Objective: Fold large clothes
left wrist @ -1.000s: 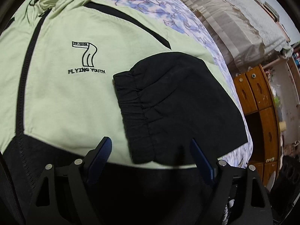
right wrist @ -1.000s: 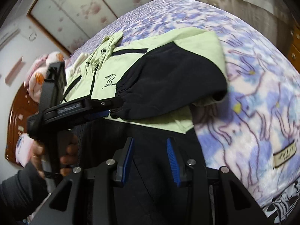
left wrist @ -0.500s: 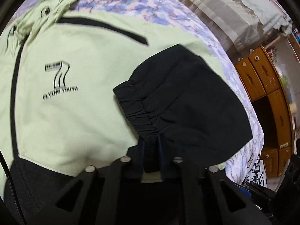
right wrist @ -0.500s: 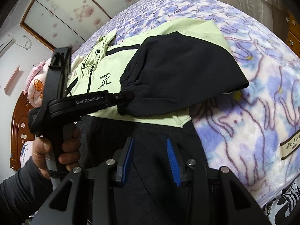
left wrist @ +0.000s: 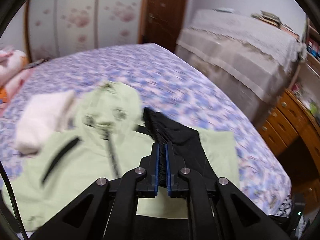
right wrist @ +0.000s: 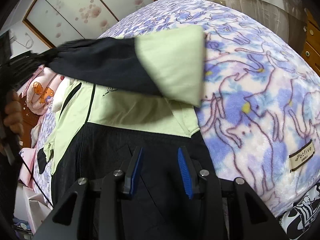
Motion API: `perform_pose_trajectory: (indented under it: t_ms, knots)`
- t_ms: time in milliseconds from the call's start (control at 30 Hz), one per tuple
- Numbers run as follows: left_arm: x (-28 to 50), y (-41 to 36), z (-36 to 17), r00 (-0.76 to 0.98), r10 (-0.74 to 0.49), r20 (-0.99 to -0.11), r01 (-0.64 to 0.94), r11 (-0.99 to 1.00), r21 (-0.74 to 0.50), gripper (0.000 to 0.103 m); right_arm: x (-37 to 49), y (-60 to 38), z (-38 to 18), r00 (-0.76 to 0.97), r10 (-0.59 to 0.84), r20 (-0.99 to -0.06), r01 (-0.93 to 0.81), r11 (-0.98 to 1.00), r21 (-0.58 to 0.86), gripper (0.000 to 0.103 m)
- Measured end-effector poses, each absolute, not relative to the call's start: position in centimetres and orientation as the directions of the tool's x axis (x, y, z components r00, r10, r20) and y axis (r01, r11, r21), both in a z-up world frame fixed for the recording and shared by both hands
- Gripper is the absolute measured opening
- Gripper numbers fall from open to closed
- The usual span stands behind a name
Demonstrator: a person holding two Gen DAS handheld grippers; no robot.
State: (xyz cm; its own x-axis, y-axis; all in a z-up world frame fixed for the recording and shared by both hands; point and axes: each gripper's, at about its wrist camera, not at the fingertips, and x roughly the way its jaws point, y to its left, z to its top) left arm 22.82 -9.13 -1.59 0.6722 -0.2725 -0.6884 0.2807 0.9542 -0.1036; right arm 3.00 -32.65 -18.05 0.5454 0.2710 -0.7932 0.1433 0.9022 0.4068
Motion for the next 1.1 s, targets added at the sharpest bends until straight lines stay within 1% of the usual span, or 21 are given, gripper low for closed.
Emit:
perform_pose_trajectory:
  t_ms: [100, 233, 267, 333, 400, 500, 533, 567, 600, 667, 733, 900, 933, 1000, 1067, 1100]
  knots:
    - [22.8, -4.3, -1.9, 0.698, -0.187, -0.691, 0.205, 0.977, -0.058, 0.003, 3.3, -32.1, -18.0, 0.54, 0.27, -0.797, 0.128, 0.91, 0.394, 0.036]
    - [23.0, 0.0, -5.1, 0.656, -0.136, -0.743, 0.123, 0.99, -0.073, 0.003, 3.6, -31.5, -18.2, 0.527, 0.265, -0.808, 0.112, 0.92, 0.375, 0.036]
    - [22.8, 0.6, -5.8, 0.642, -0.136, -0.754, 0.118, 0.99, -0.078, 0.003, 3.7, -31.5, -18.3, 0.521, 0.264, -0.811, 0.111, 0.922, 0.372, 0.036]
    - [22.7, 1.4, -8.1, 0.592, -0.177, -0.786, 0.126, 0.984, -0.127, 0.003, 4.0, -31.4, -18.5, 0.512, 0.271, -0.815, 0.111, 0.92, 0.376, 0.036]
    - [23.1, 1.5, -10.1, 0.544, -0.215, -0.811, 0.13, 0.977, -0.172, 0.006, 4.0, -31.3, -18.5, 0.511, 0.277, -0.814, 0.108, 0.918, 0.38, 0.036]
    - [24.7, 1.3, -13.0, 0.481, -0.276, -0.832, 0.131, 0.961, -0.243, 0.017, 4.0, -30.9, -18.6, 0.506, 0.271, -0.819, 0.097, 0.926, 0.365, 0.036]
    - [25.3, 1.3, -13.7, 0.468, -0.288, -0.835, 0.13, 0.958, -0.257, 0.027, 4.0, -30.8, -18.6, 0.502, 0.269, -0.822, 0.096, 0.927, 0.362, 0.036]
    - [25.9, 1.1, -14.5, 0.458, -0.301, -0.837, 0.135, 0.954, -0.269, 0.033, 4.0, -30.7, -18.7, 0.5, 0.269, -0.823, 0.095, 0.928, 0.361, 0.036]
    - [26.6, 0.9, -15.3, 0.45, -0.31, -0.838, 0.142, 0.951, -0.275, 0.036, 4.0, -30.6, -18.9, 0.496, 0.269, -0.826, 0.096, 0.928, 0.36, 0.036]
    - [27.8, 0.4, -16.2, 0.441, -0.314, -0.841, 0.162, 0.949, -0.27, 0.045, 4.1, -30.6, -19.1, 0.489, 0.266, -0.831, 0.098, 0.93, 0.355, 0.036]
    - [29.2, -0.6, -17.7, 0.42, -0.309, -0.853, 0.185, 0.95, -0.253, 0.048, 4.2, -30.7, -19.3, 0.484, 0.259, -0.836, 0.1, 0.932, 0.347, 0.036]
    - [31.7, -2.7, -21.1, 0.353, -0.275, -0.894, 0.214, 0.954, -0.209, 0.049, 4.7, -30.9, -19.4, 0.483, 0.25, -0.839, 0.105, 0.935, 0.339, 0.036]
    - [32.0, -3.2, -21.8, 0.339, -0.274, -0.9, 0.221, 0.953, -0.207, 0.051, 4.9, -30.9, -19.5, 0.481, 0.248, -0.841, 0.105, 0.936, 0.336, 0.036]
    - [32.5, -3.9, -23.0, 0.331, -0.263, -0.906, 0.227, 0.954, -0.193, 0.058, 5.1, -30.9, -19.6, 0.477, 0.244, -0.844, 0.106, 0.938, 0.331, 0.036]
    - [32.6, -4.6, -23.6, 0.347, -0.271, -0.898, 0.245, 0.95, -0.193, 0.076, 5.2, -30.8, -19.7, 0.476, 0.243, -0.845, 0.104, 0.939, 0.328, 0.036]
    - [32.6, -5.2, -23.9, 0.343, -0.274, -0.898, 0.254, 0.948, -0.192, 0.08, 5.4, -30.8, -19.7, 0.476, 0.241, -0.846, 0.104, 0.94, 0.326, 0.036]
